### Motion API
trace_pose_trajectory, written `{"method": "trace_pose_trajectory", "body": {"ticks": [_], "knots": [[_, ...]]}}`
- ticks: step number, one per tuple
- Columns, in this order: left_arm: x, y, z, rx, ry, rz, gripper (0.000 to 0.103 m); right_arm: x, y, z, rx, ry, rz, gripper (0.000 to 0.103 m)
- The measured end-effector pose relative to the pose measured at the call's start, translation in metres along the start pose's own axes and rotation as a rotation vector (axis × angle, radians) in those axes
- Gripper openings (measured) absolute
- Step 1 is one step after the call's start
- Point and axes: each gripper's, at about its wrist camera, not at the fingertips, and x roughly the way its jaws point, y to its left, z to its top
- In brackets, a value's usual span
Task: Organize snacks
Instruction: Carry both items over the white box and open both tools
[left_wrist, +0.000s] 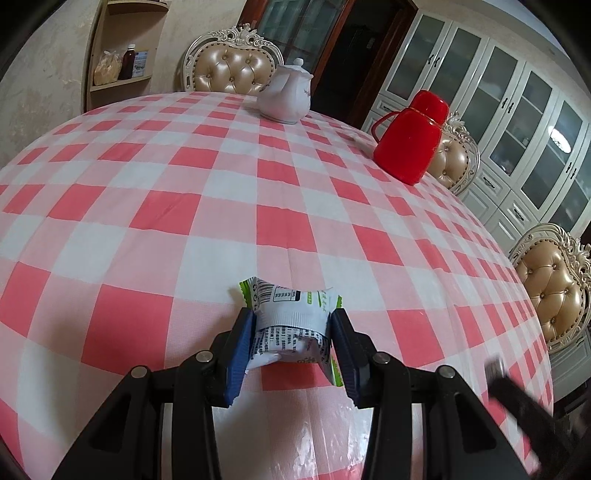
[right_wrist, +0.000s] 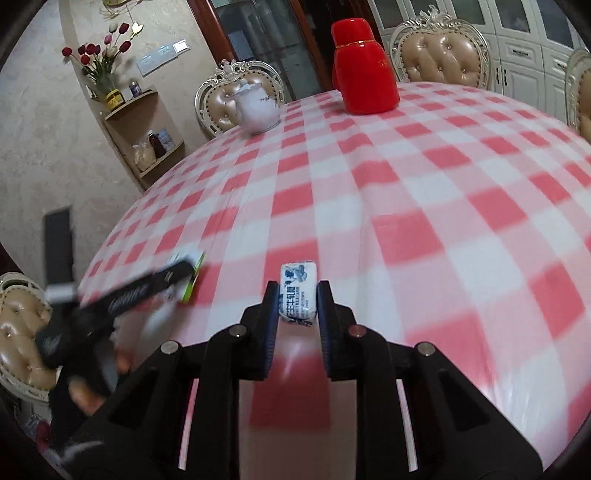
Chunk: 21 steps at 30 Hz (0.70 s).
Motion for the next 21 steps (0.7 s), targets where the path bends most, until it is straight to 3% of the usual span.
{"method": "trace_pose_trajectory", "body": {"ticks": [6, 17, 21], "knots": [[-0.001, -0.001, 0.0, 0.01, 0.004, 0.003, 0.044, -0.025, 0.011, -0.024, 0.03, -0.042, 0.032, 0.024], [-0.017, -0.006, -0.014, 0.056, -0.013, 0.053, 0.044, -0.025, 0.008, -0.021, 0.002, -0.052, 0.034, 0.024], [-0.032, 0.006, -0.026, 0.007, -0.005, 0.05, 0.044, -0.021, 0.005, -0.021, 0.029, -0.025, 0.079, 0.024]]}}
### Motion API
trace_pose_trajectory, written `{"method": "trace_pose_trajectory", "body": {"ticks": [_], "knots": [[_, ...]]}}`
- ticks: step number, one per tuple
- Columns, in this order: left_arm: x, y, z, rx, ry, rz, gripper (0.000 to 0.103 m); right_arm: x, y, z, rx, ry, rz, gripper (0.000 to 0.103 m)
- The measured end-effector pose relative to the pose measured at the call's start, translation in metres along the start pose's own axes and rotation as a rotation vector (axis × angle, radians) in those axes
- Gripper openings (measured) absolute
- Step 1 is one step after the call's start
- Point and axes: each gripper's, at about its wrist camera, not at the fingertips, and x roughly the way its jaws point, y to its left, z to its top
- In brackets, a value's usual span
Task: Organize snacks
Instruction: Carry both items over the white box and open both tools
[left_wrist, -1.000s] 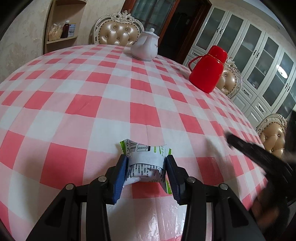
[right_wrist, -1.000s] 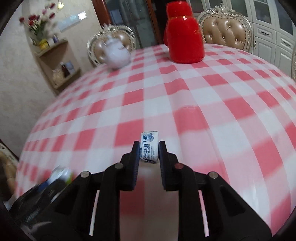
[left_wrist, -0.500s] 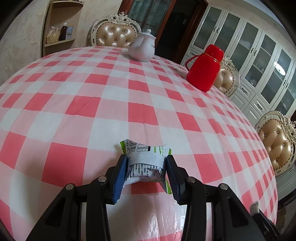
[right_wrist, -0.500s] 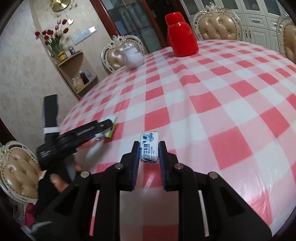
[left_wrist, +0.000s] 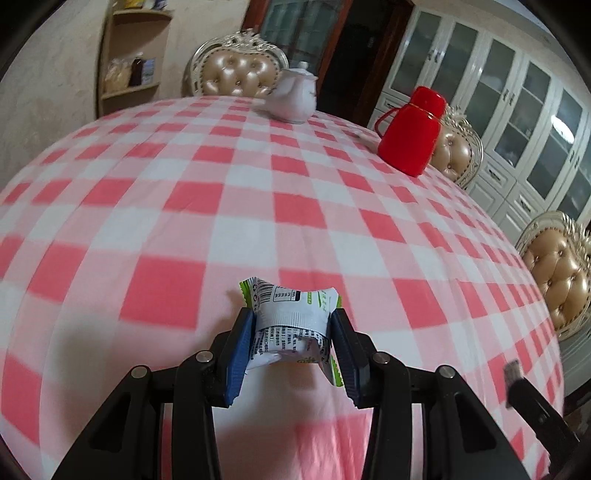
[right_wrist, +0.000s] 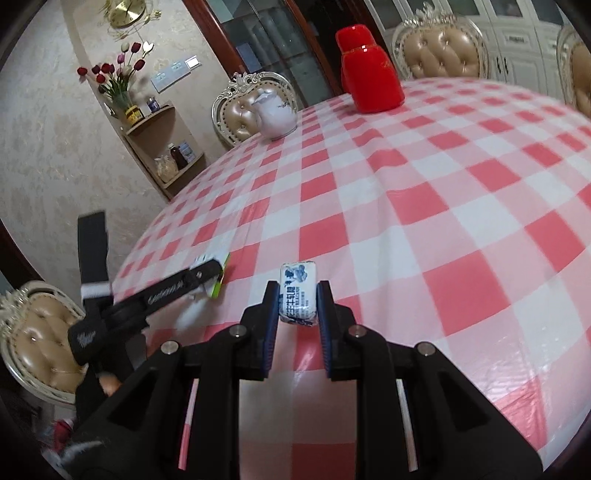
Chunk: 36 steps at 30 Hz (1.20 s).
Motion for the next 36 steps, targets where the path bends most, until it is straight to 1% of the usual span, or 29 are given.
{"method": "trace_pose_trajectory", "body": {"ticks": [7, 11, 14, 18, 20, 22, 24, 29, 32, 36], "knots": [[-0.033, 0.016, -0.023, -0.065, -0.047, 0.033, 0.044, 0.003, 0.016, -0.007, -0.062, 0.016, 0.02, 0.024], [-0.053, 0.018, -0.037, -0.073, -0.078, 0.053, 0.044, 0.0, 0.015, -0.007, -0.061, 0.006, 0.025, 0.024], [-0.07, 0.02, -0.049, -0.079, -0.104, 0.074, 0.044, 0.001, 0.015, -0.009, -0.066, 0.008, 0.013, 0.023], [-0.099, 0.024, -0.068, -0.09, -0.129, 0.079, 0.044, 0.003, 0.021, -0.013, -0.09, 0.016, -0.002, 0.024], [-0.115, 0.023, -0.076, -0.077, -0.148, 0.09, 0.044, 0.002, 0.025, -0.017, -0.101, 0.022, 0.0, 0.024], [-0.132, 0.023, -0.085, -0.054, -0.162, 0.116, 0.044, 0.0, 0.03, -0.023, -0.107, 0.034, 0.02, 0.024], [-0.149, 0.028, -0.092, -0.055, -0.164, 0.123, 0.044, -0.004, 0.037, -0.029, -0.123, 0.038, 0.032, 0.023], [-0.193, 0.045, -0.108, -0.053, -0.2, 0.174, 0.044, -0.015, 0.059, -0.05, -0.175, 0.054, 0.088, 0.024], [-0.22, 0.059, -0.119, -0.05, -0.215, 0.203, 0.044, -0.024, 0.072, -0.061, -0.208, 0.059, 0.132, 0.024], [-0.248, 0.082, -0.14, -0.061, -0.219, 0.231, 0.044, -0.03, 0.082, -0.071, -0.211, 0.072, 0.182, 0.024]]}}
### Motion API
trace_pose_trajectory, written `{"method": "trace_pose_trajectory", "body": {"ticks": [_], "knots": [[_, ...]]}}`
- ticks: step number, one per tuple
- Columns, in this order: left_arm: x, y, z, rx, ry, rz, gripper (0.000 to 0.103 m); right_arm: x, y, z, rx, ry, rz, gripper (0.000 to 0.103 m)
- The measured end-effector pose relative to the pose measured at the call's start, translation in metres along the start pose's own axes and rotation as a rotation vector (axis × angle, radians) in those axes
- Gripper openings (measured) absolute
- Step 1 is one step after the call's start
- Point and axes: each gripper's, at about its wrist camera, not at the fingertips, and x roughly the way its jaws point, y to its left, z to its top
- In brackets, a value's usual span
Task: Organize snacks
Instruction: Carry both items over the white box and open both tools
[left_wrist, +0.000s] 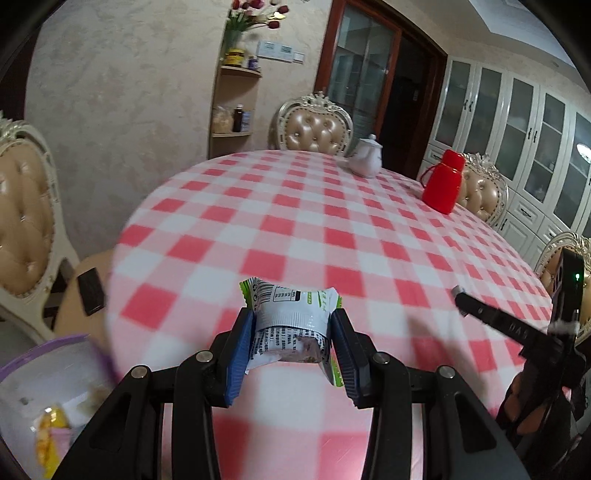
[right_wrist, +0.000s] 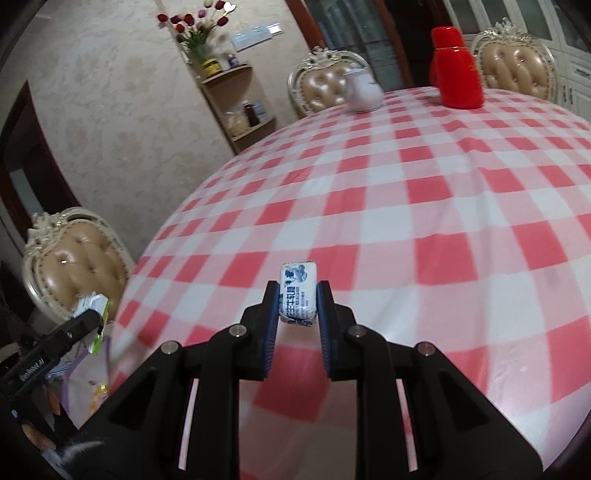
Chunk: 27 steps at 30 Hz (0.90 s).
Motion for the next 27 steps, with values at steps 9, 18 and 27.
{"method": "trace_pose_trajectory", "body": {"ticks": [9, 18, 27], "knots": [[-0.056, 0.072, -0.035, -0.028, -0.019, 0.09, 0.044, -0.012, 0.067, -0.034, -0.07, 0.059, 0.159, 0.024], [-0.088, 0.128, -0.064, -0.091, -0.018, 0.168, 0.044, -0.01, 0.176, -0.09, -0.326, 0.131, 0.28, 0.024], [-0.122, 0.163, -0.082, -0.122, -0.069, 0.221, 0.044, -0.019, 0.237, -0.137, -0.452, 0.19, 0.349, 0.024]]}}
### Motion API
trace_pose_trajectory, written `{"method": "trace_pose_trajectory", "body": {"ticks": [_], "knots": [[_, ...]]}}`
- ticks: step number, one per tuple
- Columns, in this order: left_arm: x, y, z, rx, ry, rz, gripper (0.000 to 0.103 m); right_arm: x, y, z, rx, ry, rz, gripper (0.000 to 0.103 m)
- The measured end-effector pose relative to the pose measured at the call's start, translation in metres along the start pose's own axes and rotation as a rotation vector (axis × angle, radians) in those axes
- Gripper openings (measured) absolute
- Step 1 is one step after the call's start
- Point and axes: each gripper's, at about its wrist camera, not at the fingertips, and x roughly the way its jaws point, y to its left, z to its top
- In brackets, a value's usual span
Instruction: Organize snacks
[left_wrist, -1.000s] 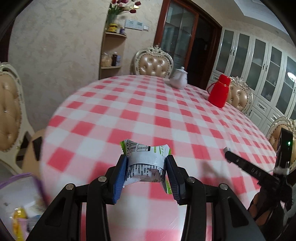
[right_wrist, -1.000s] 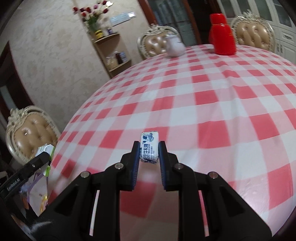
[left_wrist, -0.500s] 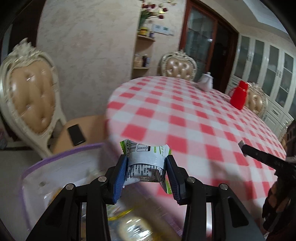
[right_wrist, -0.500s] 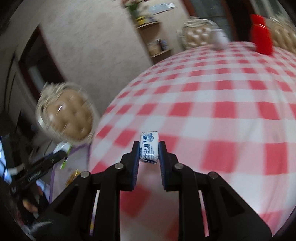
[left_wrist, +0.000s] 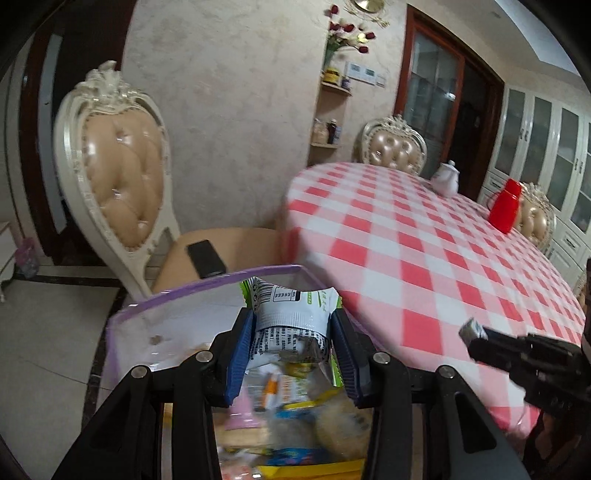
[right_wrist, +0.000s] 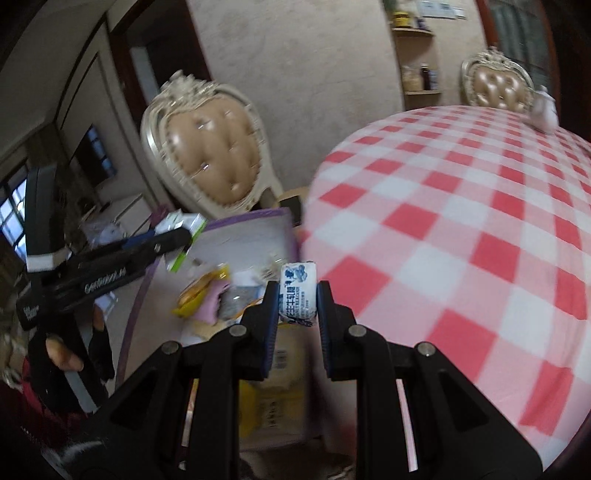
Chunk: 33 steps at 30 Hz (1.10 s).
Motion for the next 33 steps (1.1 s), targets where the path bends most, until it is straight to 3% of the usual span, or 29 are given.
{"method": "trace_pose_trajectory", "body": {"ticks": [11, 12, 13, 14, 15, 16, 25, 28, 30, 33], "knots": [[-0.004, 0.031, 0.001, -0.036, -0.029, 0.047, 0.047, 0.043, 0.064, -0.014, -0.134, 0.092, 0.06, 0.024], [-0.003, 0.034, 0.001, -0.044, -0.029, 0.047, 0.054, 0.043, 0.067, -0.015, -0.138, 0.084, 0.063, 0.025], [-0.002, 0.037, 0.001, -0.05, -0.027, 0.049, 0.071, 0.044, 0.069, -0.016, -0.144, 0.084, 0.061, 0.034], [0.0, 0.04, 0.0, -0.06, -0.023, 0.059, 0.081, 0.045, 0.07, -0.017, -0.15, 0.087, 0.058, 0.053], [0.002, 0.043, -0.001, -0.066, -0.02, 0.072, 0.092, 0.046, 0.071, -0.018, -0.153, 0.089, 0.05, 0.063], [0.003, 0.045, -0.001, -0.067, -0.009, 0.086, 0.095, 0.047, 0.073, -0.018, -0.152, 0.086, 0.041, 0.073], [0.004, 0.05, 0.003, -0.079, 0.03, 0.177, 0.099, 0.058, 0.071, -0.022, -0.108, 0.221, 0.015, 0.084], [0.001, 0.055, 0.005, -0.093, 0.046, 0.205, 0.099, 0.058, 0.078, -0.023, -0.153, 0.25, -0.066, 0.085], [0.003, 0.06, 0.004, -0.114, 0.081, 0.188, 0.099, 0.056, 0.083, -0.023, -0.183, 0.251, -0.107, 0.089], [0.011, 0.067, 0.001, -0.175, 0.156, 0.103, 0.099, 0.053, 0.085, -0.024, -0.191, 0.244, -0.114, 0.092]]}}
